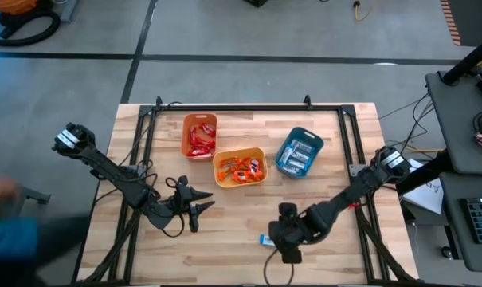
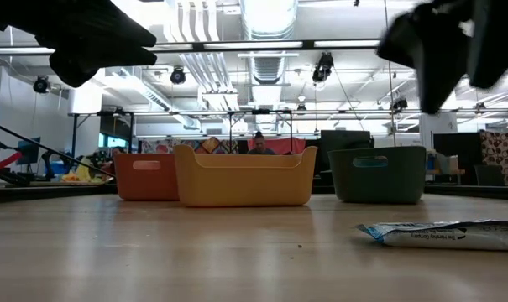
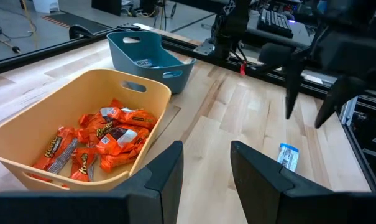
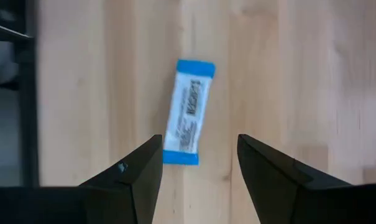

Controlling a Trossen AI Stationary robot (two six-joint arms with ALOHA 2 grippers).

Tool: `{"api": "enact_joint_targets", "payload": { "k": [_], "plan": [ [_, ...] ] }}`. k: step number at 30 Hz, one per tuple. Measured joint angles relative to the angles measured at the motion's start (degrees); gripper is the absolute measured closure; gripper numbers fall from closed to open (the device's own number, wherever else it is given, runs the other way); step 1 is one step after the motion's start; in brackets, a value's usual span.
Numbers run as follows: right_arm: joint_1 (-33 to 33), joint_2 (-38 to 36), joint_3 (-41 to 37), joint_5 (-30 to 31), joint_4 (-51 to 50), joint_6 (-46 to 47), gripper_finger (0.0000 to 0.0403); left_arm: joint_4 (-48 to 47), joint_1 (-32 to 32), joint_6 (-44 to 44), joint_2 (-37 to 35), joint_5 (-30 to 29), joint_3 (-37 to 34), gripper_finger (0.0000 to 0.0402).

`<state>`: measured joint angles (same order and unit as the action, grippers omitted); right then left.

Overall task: Sort candy
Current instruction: Put the white chocolate into the blue bin

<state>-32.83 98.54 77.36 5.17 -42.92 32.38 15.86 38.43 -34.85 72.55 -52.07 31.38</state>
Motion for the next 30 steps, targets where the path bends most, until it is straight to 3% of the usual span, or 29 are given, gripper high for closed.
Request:
{"api": "enact_joint_targets", "payload": {
  "k": [6, 18, 30],
  "plan": [
    [-1.97, 0.00, -4.88, 3.10, 5.40, 7.42, 0.0195, 0.00, 0.00, -0.04, 0.00, 0.00, 0.00, 0.0283],
    [-3.39, 6.64, -6.70, 5.48, 9.93, 7.21, 0.0195, -0.20, -0.01, -0.17, 0.00, 0.02, 0.00, 0.0283],
    [-3.43, 7.22, -6.69, 4.88, 10.61, 8.15, 0.0195, -0.19, -0.02, -0.17, 0.00, 0.03, 0.00, 0.0283]
  ]
}}
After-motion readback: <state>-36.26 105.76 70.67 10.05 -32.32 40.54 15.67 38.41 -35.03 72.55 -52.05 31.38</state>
